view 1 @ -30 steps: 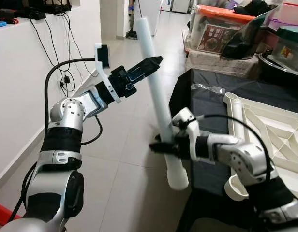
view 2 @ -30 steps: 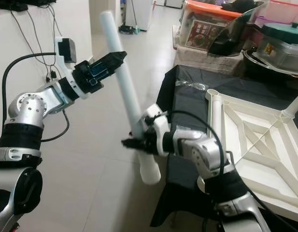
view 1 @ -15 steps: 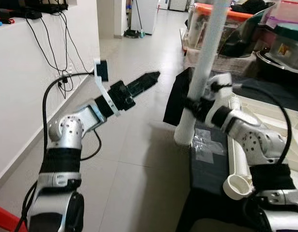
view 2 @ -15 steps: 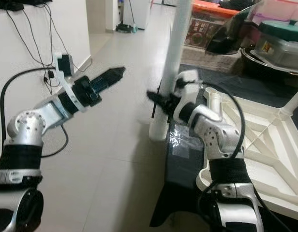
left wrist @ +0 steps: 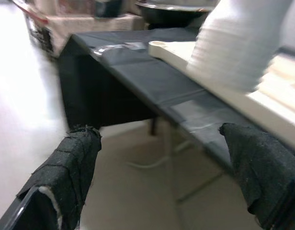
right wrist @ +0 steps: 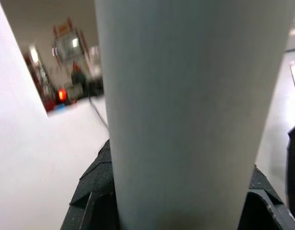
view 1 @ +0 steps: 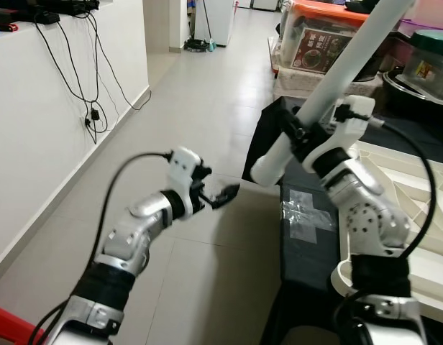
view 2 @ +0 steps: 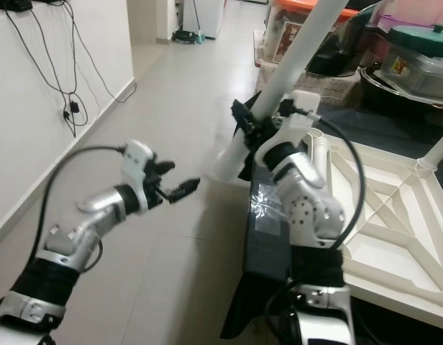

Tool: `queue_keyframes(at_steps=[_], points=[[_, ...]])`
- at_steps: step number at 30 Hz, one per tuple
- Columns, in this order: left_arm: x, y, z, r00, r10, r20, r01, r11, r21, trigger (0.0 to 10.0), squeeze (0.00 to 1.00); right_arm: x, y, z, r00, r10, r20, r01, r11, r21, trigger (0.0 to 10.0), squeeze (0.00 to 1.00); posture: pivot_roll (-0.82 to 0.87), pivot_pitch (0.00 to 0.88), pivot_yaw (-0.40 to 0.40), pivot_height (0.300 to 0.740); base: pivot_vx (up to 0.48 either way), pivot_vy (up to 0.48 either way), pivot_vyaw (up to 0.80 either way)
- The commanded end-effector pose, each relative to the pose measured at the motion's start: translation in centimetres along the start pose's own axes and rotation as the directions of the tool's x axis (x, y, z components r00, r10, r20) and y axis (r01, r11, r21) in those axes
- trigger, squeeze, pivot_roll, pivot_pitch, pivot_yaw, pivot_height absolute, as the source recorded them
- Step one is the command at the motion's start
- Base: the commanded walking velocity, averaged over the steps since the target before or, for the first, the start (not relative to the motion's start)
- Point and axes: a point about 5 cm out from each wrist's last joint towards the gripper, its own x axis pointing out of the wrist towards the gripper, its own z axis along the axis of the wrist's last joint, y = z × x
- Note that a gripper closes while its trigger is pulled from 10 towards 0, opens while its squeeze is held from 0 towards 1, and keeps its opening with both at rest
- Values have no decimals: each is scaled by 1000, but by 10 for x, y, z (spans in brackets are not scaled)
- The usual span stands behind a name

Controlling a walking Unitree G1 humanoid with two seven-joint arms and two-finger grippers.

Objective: Building children table

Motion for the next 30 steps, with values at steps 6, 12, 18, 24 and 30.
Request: queue_keyframes(at_steps=[6, 12, 18, 24, 30], points=[[9, -12, -1, 999, 11, 30, -14, 995, 98, 10000, 0, -7, 15, -5, 999, 9, 49, -10, 1000, 24, 0, 0, 75, 0, -86, 740, 0, 0, 0], [18, -28, 2, 995, -30, 93, 17, 991, 134, 10000, 0, -13, 28, -18, 999, 25, 35, -26, 999, 35, 0, 0, 71, 0, -91, 740, 0, 0, 0], [21, -41, -4, 991, -99, 85, 86, 987, 139, 10000, 0, -15, 37, -25, 999, 35, 24, -36, 998, 58, 0, 0, 68, 0, -88, 740, 0, 0, 0], [22, -48, -10, 987, -145, 67, 130, 974, 186, 10000, 0, -16, 43, -30, 998, 55, 14, -56, 996, 66, 0, 0, 68, 0, -88, 740, 0, 0, 0], [24, -46, -12, 989, -131, 64, 117, 974, 196, 10000, 0, -19, 47, -33, 996, 86, -4, -86, 995, 52, 0, 0, 67, 0, -90, 740, 0, 0, 0]])
